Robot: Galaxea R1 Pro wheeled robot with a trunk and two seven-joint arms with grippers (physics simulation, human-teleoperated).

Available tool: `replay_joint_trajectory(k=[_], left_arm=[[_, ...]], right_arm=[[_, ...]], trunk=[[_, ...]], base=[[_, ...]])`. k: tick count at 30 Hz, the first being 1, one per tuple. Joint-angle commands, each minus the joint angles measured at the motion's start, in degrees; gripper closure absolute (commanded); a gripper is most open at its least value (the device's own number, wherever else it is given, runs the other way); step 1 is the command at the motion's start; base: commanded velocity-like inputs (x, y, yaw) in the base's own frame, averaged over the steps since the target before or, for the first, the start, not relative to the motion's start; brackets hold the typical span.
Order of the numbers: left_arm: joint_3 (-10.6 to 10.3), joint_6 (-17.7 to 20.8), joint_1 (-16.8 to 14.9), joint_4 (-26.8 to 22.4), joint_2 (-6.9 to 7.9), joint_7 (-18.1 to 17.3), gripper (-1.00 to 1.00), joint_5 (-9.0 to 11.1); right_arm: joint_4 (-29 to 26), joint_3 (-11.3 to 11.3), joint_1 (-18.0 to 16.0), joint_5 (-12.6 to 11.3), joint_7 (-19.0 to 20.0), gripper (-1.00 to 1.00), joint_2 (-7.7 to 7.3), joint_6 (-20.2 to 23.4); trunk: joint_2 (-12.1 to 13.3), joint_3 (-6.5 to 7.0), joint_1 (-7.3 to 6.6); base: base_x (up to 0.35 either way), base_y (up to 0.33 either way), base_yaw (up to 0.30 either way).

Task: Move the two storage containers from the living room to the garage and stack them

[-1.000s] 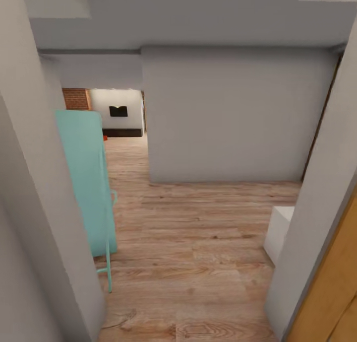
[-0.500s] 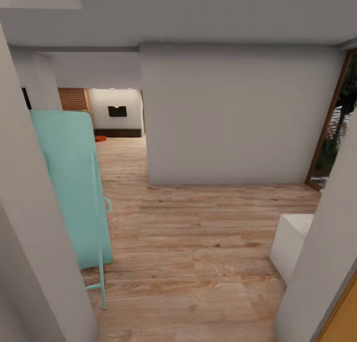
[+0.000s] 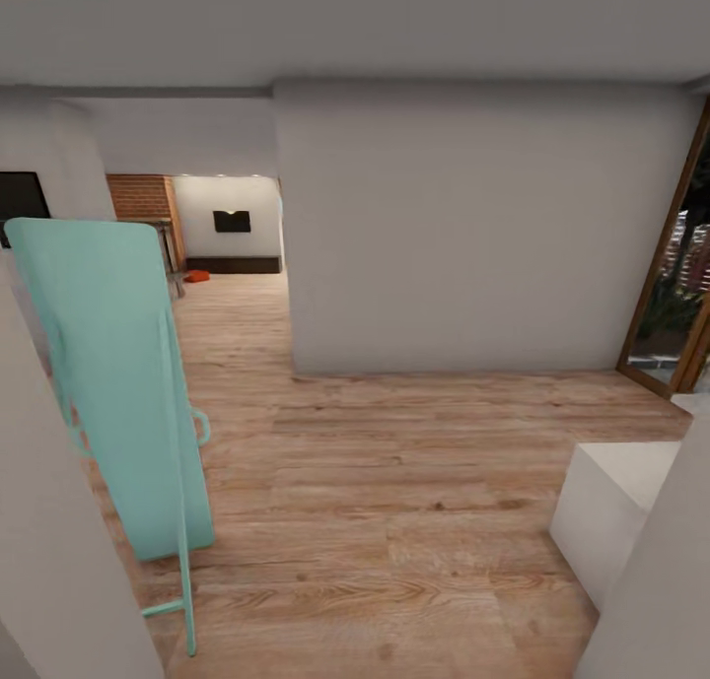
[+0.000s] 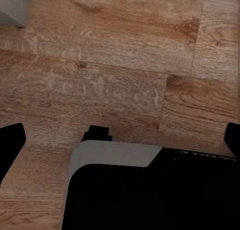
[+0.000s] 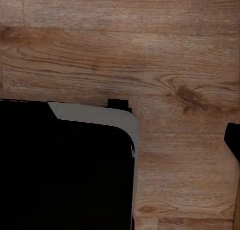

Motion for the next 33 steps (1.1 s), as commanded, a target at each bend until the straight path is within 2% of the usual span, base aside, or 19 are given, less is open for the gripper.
replay_joint_trajectory(k=[1, 33], left_arm=[[-0.5, -0.2, 0.0, 0.1, -0.02, 0.1, -1.00, 0.5], [-0.5, -0.2, 0.0, 0.1, -0.05, 0.1, -1.00, 0.5]], right_arm=[[0.2, 0.4, -0.1, -0.6, 0.2, -1.00, 0.01, -0.3], [0.2, 0.4, -0.1, -0.6, 0.3, -1.00, 0.01, -0.3]], trunk=[[0.0, -0.07, 0.04], [0.0, -0.07, 0.04]], base=[[0.322, 0.000, 0.000], [0.322, 0.000, 0.000]])
